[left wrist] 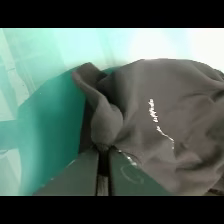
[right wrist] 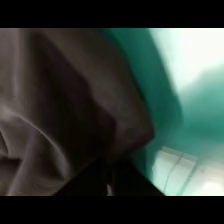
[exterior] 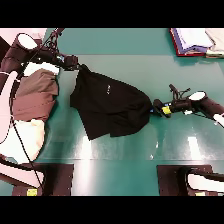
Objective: Fold the shirts.
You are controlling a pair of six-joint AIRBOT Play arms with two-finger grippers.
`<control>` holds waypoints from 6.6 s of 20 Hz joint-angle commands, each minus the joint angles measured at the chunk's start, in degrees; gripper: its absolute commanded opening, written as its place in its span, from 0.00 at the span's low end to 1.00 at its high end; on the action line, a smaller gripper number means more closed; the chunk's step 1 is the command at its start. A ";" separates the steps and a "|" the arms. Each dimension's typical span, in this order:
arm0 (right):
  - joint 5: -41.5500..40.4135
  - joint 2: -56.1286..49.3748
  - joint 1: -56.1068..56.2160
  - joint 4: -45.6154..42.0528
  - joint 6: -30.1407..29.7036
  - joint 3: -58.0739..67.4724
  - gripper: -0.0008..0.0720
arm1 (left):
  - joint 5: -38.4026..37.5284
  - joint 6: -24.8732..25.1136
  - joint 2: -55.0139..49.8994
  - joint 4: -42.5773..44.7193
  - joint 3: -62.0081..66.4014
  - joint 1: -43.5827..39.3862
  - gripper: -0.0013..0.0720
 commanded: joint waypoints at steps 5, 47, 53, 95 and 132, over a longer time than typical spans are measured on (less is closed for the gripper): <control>6.75 13.66 -3.56 -12.02 -1.07 20.35 0.04 | 4.20 -1.46 12.76 0.48 8.70 0.07 0.06; 23.80 3.65 -11.08 -18.82 3.39 33.29 0.61 | -3.96 -5.64 10.19 9.40 -9.01 2.45 0.76; 21.81 18.08 -15.39 -18.64 2.97 16.59 0.61 | -1.03 -5.64 14.75 7.96 -33.51 3.21 0.76; 11.58 14.56 -28.28 -19.21 -0.42 -6.40 0.04 | 9.03 -5.68 24.00 4.92 -37.99 -5.44 0.06; 29.33 -5.16 -13.90 -33.70 8.61 40.94 0.03 | 6.58 -14.32 12.04 14.56 -19.71 -0.42 0.06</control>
